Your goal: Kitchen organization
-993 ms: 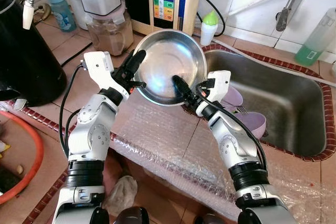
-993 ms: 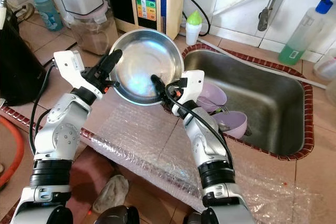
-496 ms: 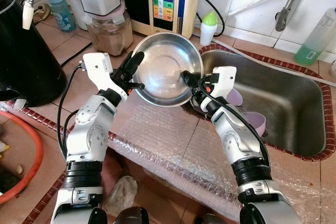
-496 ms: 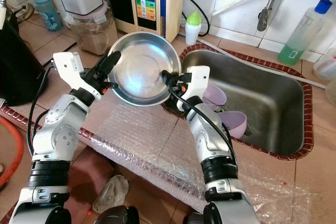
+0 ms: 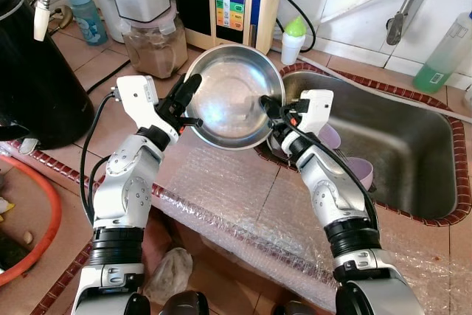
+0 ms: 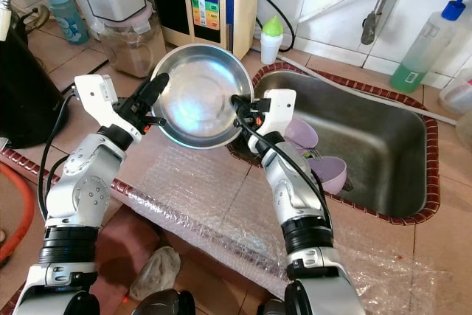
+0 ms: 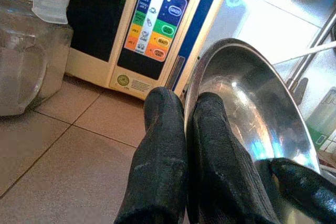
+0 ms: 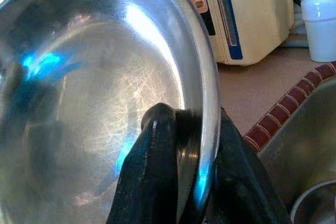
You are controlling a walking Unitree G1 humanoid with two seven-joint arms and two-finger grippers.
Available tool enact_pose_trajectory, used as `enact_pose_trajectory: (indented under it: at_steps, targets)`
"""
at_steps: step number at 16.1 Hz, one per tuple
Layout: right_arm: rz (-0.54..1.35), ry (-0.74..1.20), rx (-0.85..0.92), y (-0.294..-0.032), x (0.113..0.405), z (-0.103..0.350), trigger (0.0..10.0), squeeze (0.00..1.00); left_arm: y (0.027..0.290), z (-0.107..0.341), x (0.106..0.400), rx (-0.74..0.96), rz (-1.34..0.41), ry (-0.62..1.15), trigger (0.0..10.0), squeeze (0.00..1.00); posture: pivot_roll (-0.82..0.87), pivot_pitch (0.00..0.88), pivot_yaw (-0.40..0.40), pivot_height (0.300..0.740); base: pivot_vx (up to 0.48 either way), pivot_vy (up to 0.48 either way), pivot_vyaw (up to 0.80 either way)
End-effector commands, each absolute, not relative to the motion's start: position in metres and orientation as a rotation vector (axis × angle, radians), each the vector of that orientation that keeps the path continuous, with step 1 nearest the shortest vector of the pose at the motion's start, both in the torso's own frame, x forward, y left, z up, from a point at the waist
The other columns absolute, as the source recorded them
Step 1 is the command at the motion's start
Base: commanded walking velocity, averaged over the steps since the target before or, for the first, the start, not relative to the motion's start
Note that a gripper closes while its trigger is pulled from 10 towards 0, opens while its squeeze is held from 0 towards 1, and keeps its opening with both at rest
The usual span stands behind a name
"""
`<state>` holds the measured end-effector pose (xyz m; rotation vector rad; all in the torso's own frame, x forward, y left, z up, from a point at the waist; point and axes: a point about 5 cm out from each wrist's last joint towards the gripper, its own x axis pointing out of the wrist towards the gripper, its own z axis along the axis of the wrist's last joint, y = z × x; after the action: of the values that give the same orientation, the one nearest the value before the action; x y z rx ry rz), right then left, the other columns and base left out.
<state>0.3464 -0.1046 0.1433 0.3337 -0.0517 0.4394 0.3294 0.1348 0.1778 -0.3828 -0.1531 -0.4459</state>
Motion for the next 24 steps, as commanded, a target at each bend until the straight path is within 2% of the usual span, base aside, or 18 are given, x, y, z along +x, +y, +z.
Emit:
enact_pose_trajectory:
  at_steps: [1,4,5,6,7,9,12,13,15,18,20,22,23,24]
  targets:
    - [0.347,0.05,0.326,-0.118,0.346,0.123,0.0,0.0,0.134,0.196,0.328,-0.369,-0.477,-0.245,0.0,0.0,0.0,0.041,0.016,0.74,0.0,0.0,0.0]
    - [0.305,0.048,0.387,-0.122,0.349,0.125,0.0,0.0,0.13,0.193,0.328,-0.34,-0.486,-0.229,0.2,0.0,0.0,0.043,0.022,0.74,0.0,0.0,0.0]
    - [0.289,0.045,0.393,-0.124,0.349,0.125,0.0,0.0,0.128,0.19,0.328,-0.325,-0.494,-0.215,7.1,1.0,0.0,0.045,0.023,0.74,0.0,0.0,0.0]
    - [0.289,0.045,0.393,-0.124,0.349,0.125,0.0,0.0,0.128,0.19,0.328,-0.325,-0.494,-0.215,7.1,1.0,0.0,0.045,0.023,0.74,0.0,0.0,0.0]
    - [0.225,0.025,0.377,-0.13,0.351,0.126,0.0,0.0,0.123,0.184,0.324,-0.262,-0.526,-0.192,10.0,1.0,0.0,0.046,0.025,0.74,0.0,0.0,0.0]
    - [0.092,0.012,0.363,-0.147,0.356,0.127,0.0,0.0,0.117,0.18,0.32,-0.204,-0.564,-0.178,10.0,1.0,0.0,0.045,0.025,0.74,0.0,0.0,0.0]
    - [-0.009,0.005,0.357,-0.161,0.36,0.128,0.0,0.0,0.115,0.178,0.318,-0.174,-0.583,-0.17,10.0,1.0,0.0,0.045,0.026,0.74,0.0,0.0,0.0]
    - [-0.15,0.008,0.31,-0.18,0.361,0.127,0.0,0.0,0.113,0.172,0.313,-0.131,-0.621,-0.139,10.0,1.0,0.01,0.046,0.029,0.74,0.0,0.0,0.0]
    - [-0.212,0.02,0.293,-0.188,0.36,0.125,0.0,0.0,0.112,0.167,0.31,-0.112,-0.643,-0.117,10.0,1.0,0.01,0.047,0.031,0.74,0.0,0.0,0.0]
    - [-0.326,0.065,0.253,-0.203,0.358,0.116,0.0,0.0,0.112,0.158,0.302,-0.011,-0.703,-0.077,10.0,1.0,0.01,0.047,0.036,0.74,0.0,0.0,0.0]
    - [-0.454,0.126,0.196,-0.223,0.351,0.102,0.0,0.0,0.112,0.147,0.295,0.109,-0.811,0.005,10.0,1.0,0.02,0.051,0.042,0.74,0.0,0.0,0.0]
    - [-0.512,0.182,0.174,-0.23,0.347,0.091,4.5,0.0,0.111,0.132,0.289,0.175,-0.873,0.102,10.0,1.0,0.02,0.05,0.047,0.74,0.0,0.0,0.0]
    - [-0.515,0.204,0.183,-0.23,0.345,0.087,10.0,0.0,0.111,0.132,0.289,0.183,-0.873,0.1,10.0,1.0,0.01,0.048,0.049,0.74,0.0,0.0,0.0]
    - [-0.512,0.217,0.21,-0.229,0.344,0.083,10.0,0.0,0.11,0.132,0.29,0.181,-0.871,0.099,10.0,1.0,0.01,0.047,0.048,0.74,0.0,0.0,0.0]
